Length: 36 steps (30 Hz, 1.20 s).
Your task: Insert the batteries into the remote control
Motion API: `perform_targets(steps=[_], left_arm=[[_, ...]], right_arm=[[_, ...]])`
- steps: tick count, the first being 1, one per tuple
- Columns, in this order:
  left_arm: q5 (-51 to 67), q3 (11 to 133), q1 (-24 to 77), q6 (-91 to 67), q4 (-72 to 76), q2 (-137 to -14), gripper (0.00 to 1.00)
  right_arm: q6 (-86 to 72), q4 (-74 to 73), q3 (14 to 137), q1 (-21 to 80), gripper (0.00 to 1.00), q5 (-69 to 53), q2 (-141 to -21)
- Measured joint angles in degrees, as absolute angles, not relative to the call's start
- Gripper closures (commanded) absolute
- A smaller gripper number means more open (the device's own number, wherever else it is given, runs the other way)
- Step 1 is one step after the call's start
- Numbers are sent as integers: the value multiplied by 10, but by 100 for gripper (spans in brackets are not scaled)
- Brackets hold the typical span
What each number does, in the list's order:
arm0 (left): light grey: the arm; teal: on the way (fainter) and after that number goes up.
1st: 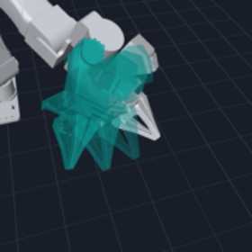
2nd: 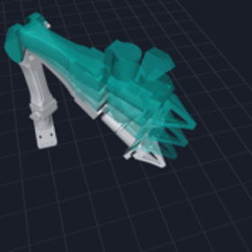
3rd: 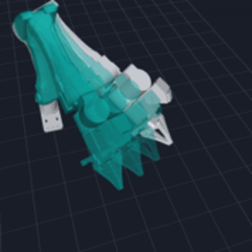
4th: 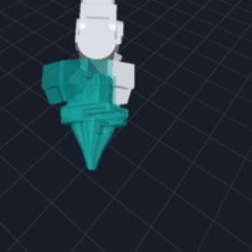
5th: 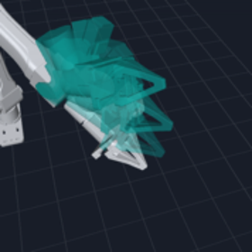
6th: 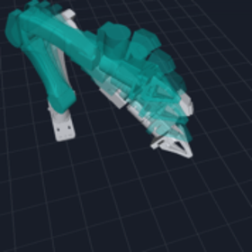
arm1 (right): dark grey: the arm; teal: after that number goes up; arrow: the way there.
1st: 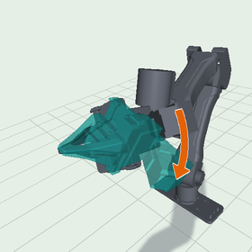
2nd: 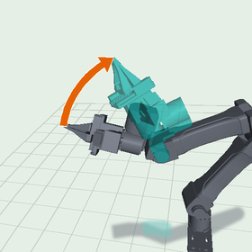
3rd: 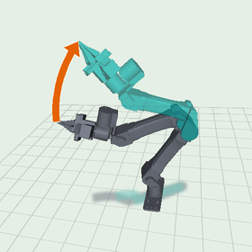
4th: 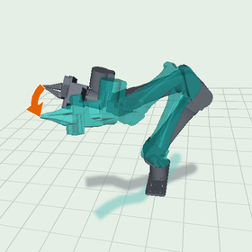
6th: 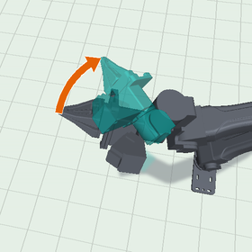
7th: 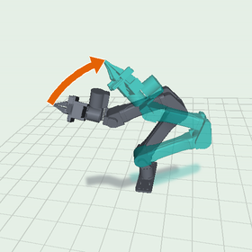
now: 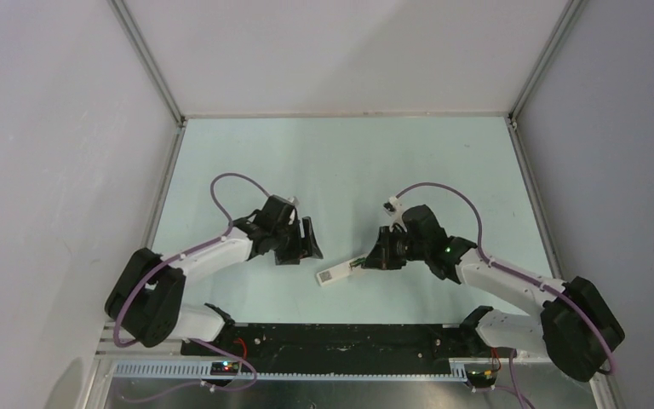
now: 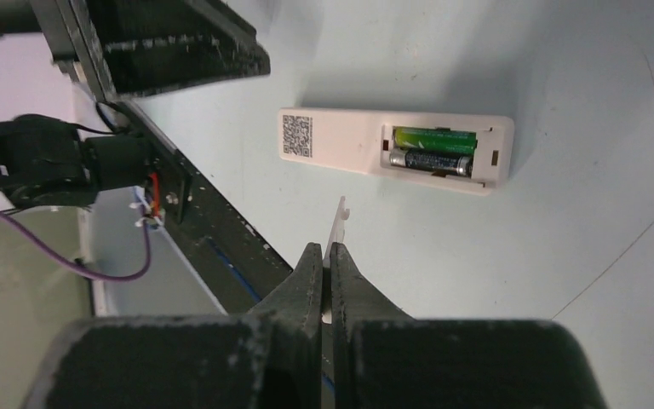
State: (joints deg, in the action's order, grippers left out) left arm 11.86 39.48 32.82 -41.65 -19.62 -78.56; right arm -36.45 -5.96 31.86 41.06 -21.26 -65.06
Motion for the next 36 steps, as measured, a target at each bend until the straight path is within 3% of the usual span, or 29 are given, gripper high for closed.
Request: perform_targets(steps=[15,28,36], left_arm=[[121,365,367,-456,-190,-743,24],[124,363,381,-468,-184,-772,25],[128,363,392,-492,-173,-795,36]], right_arm=[[-357,73,319,297,100,-441,-794],[-313,88,337,268,100,-475,-846],[-309,97,338,264,100,-474,-856]])
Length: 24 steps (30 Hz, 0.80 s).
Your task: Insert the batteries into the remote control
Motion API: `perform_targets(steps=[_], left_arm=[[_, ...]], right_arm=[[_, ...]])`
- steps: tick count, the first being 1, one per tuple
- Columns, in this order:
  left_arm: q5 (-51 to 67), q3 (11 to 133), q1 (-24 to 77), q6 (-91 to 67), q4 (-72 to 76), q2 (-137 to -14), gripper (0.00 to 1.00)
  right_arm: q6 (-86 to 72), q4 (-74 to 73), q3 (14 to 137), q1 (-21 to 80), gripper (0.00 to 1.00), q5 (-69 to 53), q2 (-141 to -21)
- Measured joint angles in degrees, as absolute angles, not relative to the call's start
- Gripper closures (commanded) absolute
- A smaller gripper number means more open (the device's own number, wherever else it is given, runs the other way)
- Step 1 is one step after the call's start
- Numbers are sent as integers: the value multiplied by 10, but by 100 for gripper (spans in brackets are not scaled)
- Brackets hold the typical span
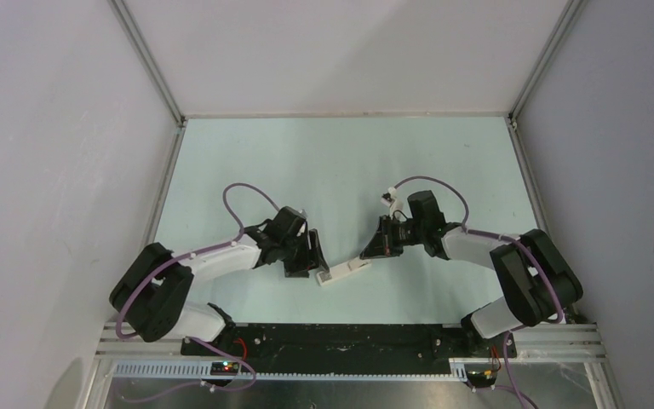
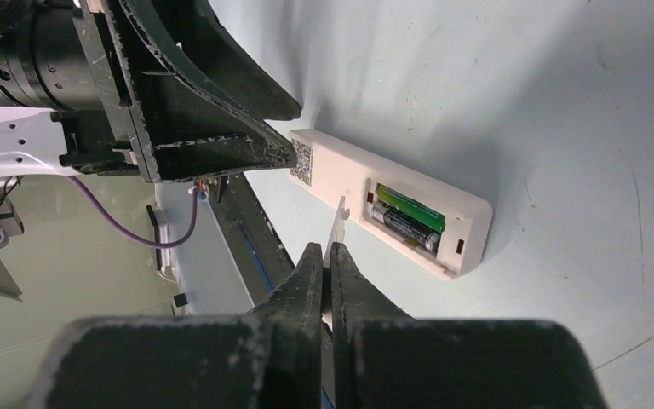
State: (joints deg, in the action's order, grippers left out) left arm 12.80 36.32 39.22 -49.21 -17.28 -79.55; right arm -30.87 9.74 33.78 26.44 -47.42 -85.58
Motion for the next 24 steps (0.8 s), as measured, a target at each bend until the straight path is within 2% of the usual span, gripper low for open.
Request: perform_targets(steps=[7,24], left_arm=[[128,363,392,-496,-172,-799,39],[134,363,392,-500,-170,-805,40]], right_arm=[[-292,97,351,259,100,-475,-864],[-264,78,360,258,100,-477,-885]])
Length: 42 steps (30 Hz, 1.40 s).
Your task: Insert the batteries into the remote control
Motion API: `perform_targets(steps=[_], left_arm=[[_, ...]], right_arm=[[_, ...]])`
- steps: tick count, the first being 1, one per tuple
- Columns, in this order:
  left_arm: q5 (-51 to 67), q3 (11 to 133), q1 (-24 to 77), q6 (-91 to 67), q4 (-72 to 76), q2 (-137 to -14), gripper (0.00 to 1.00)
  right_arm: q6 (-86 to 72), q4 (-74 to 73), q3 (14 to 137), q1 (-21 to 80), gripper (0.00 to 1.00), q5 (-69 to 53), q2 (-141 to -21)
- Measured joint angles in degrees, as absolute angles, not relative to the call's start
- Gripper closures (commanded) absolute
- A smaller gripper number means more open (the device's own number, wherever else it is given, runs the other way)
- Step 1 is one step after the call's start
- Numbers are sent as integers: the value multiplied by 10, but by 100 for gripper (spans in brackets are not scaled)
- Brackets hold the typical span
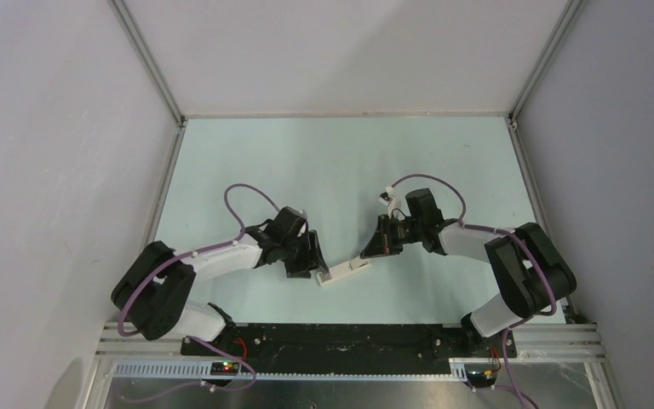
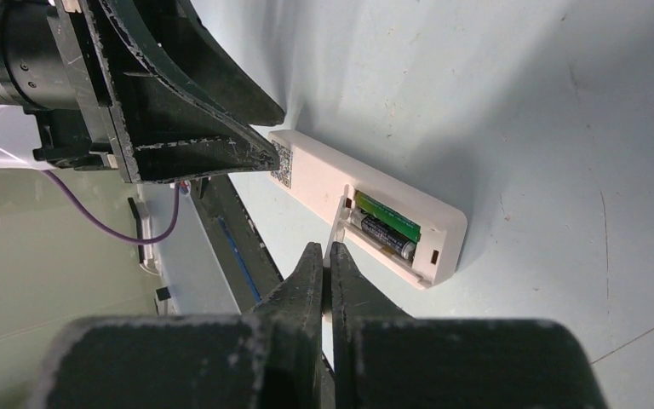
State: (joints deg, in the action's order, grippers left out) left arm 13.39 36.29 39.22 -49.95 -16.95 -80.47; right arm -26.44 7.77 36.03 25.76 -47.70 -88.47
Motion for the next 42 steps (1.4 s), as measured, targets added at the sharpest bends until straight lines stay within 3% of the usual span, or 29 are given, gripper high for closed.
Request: perform_targets(steps=[42], left_arm=[[139,363,392,-501,-167,-807,40]], right_arm=[[-274,99,368,270,100,-470,-920]])
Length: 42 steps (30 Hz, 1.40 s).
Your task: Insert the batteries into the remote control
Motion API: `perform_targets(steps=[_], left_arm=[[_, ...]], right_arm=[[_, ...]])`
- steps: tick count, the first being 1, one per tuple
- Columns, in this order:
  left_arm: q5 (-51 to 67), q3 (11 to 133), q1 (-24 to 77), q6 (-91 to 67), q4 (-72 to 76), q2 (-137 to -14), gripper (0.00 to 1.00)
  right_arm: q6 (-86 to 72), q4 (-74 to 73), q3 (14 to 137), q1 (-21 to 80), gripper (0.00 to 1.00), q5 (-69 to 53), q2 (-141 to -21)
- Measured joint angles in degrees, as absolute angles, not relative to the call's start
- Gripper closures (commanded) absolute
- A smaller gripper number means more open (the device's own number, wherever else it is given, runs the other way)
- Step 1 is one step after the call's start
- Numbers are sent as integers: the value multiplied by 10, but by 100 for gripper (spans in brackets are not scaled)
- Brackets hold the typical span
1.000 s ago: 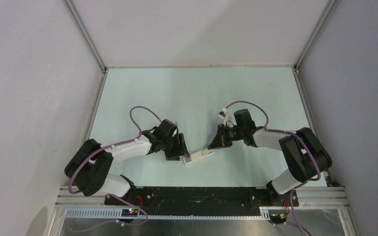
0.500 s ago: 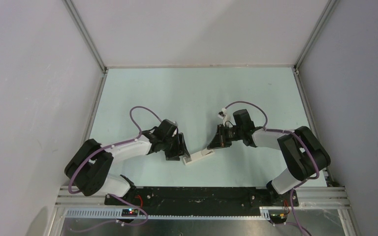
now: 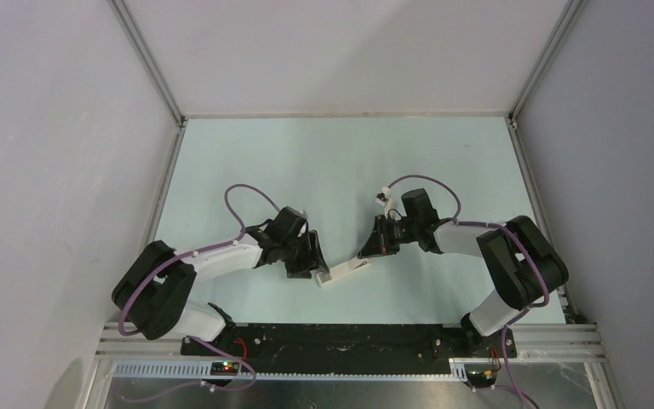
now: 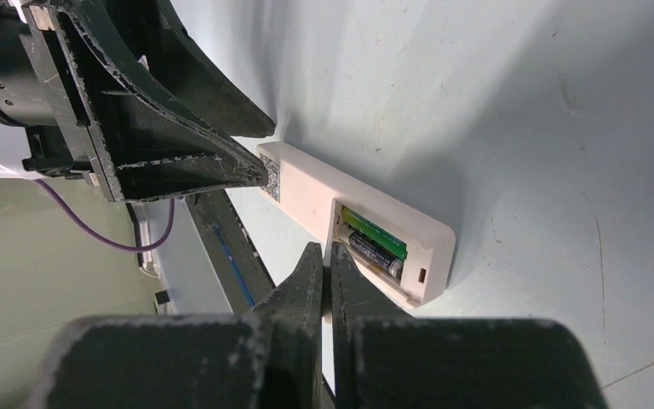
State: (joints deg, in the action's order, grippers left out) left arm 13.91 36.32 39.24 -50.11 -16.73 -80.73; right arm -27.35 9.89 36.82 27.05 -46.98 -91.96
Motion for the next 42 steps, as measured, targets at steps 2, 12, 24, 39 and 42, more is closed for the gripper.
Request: perform_targets(steps=[2,12,24,39,42], left_arm=[[140,363,392,-501,-167,-808,40],[151,363,392,-501,-156,-814,40],[153,363,392,-501,-155,-816,40],[154,363,392,-501,-154,-817,40],[154,363,392,-501,-154,-818,40]], right_arm=[[-273,99,369,270,100,-469,-921],[-262,58,394,284,95,-434,-922],[-232,-46,450,314,87,-358,-921],[-217,-99,467,331,76,-304,-915],[-213,-111,469,331,72,-296,-915]])
